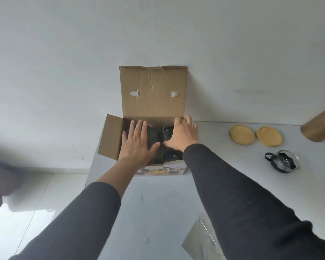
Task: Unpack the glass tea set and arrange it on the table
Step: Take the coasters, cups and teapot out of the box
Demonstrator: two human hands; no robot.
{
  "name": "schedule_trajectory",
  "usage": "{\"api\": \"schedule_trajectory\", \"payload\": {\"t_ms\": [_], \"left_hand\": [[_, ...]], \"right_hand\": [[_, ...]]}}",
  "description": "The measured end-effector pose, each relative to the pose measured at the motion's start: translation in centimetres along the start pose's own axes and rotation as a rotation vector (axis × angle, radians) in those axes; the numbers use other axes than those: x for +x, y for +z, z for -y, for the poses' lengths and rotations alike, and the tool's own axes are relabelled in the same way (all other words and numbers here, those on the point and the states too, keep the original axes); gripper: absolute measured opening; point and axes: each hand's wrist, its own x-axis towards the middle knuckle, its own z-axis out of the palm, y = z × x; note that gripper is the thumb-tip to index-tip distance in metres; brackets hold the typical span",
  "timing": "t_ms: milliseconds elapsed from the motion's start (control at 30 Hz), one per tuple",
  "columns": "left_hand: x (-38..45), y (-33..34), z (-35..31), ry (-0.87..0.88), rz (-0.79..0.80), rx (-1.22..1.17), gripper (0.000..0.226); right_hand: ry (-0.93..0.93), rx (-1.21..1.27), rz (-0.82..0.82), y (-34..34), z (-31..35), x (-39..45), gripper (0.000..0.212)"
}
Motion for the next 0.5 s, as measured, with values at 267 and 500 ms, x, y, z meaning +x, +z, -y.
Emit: {"api": "schedule_trajectory", "payload": {"t_ms": [267, 500], "left_hand": [[0.2, 0.4, 0.2, -0.003, -0.015, -0.097, 0.068], [0.4, -0.4, -2.8, -0.133, -0.110, -0.220, 0.070]], "right_hand": [[-0.051, 0.193, -0.257, -0.7, -0.1, -0.9, 0.083], [-0.026, 0.537, -0.500, -4.8, -4.1, -3.1, 0.077]]}}
